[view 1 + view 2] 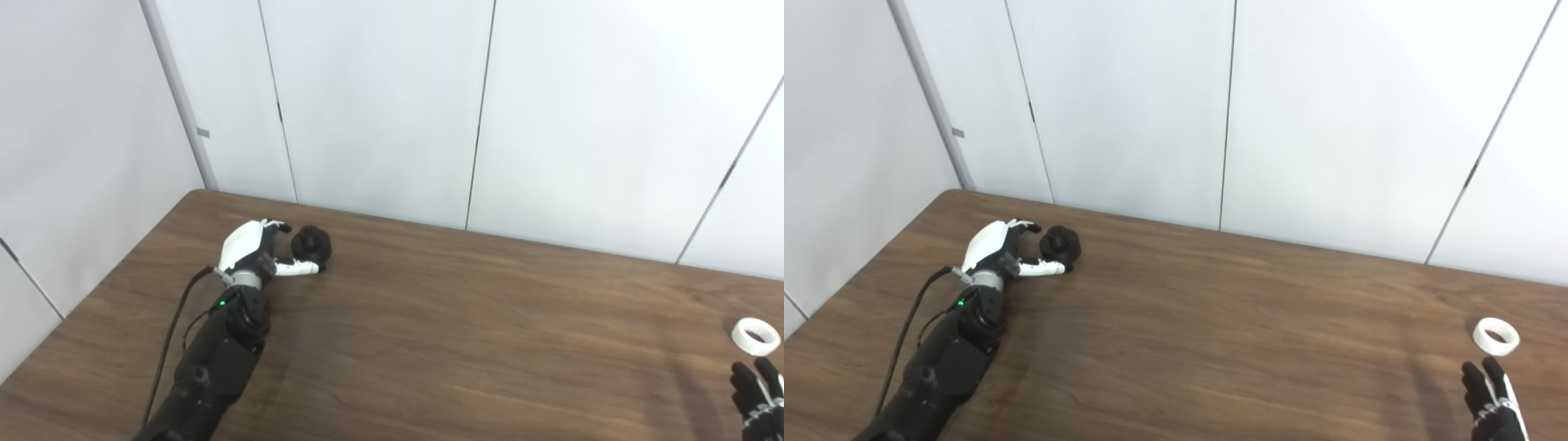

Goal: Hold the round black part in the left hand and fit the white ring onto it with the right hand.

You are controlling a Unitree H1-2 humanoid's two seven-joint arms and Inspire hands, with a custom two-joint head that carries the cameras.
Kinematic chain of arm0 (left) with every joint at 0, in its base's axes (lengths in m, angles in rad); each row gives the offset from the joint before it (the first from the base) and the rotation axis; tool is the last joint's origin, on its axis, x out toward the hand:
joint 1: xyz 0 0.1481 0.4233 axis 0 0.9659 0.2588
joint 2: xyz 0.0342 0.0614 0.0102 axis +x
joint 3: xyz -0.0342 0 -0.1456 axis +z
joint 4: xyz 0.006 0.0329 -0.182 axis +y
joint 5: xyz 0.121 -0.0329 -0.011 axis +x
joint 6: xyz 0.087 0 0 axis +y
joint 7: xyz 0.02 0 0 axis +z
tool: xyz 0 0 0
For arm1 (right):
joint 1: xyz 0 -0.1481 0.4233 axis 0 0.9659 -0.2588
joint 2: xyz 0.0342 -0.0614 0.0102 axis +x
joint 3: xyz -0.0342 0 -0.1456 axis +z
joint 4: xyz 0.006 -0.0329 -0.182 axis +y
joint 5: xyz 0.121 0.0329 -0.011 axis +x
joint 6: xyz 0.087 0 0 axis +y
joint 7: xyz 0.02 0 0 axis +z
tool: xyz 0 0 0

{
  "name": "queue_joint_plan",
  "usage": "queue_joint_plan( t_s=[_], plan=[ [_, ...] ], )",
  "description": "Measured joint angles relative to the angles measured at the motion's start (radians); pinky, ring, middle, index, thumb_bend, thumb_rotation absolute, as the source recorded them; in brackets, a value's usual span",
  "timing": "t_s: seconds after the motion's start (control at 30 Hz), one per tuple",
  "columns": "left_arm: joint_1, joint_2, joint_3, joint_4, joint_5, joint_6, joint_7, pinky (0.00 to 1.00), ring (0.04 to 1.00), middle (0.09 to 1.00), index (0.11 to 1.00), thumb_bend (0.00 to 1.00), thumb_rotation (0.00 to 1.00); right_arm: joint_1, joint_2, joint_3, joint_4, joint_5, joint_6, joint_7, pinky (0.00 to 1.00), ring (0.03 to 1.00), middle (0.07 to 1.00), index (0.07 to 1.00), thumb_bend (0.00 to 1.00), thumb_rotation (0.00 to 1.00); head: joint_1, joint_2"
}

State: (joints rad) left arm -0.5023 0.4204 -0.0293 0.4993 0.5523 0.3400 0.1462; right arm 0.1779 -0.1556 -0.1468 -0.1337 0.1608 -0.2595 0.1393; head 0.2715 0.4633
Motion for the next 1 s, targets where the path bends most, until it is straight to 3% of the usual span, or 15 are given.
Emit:
queue_joint_plan(
  t_s=[0.47, 1.0],
  plan=[
    [-0.045, 0.018, -0.048, 0.08, -0.007, -0.005, 0.01, 1.0, 1.0, 0.968, 0.832, 1.0, 0.35, 0.01, -0.005, 0.005, -0.01, 0.027, 0.032, 0.008, 1.0, 0.994, 0.97, 0.99, 0.46, 1.0, -0.015, 0.003],
    [-0.068, 0.043, -0.146, 0.126, 0.03, -0.007, 0.012, 1.0, 1.0, 1.0, 0.829, 1.0, 0.47, 0.032, -0.004, 0.016, -0.033, 0.012, 0.06, 0.006, 1.0, 0.987, 0.958, 0.984, 0.42, 1.0, -0.018, 0.006]
  ],
)
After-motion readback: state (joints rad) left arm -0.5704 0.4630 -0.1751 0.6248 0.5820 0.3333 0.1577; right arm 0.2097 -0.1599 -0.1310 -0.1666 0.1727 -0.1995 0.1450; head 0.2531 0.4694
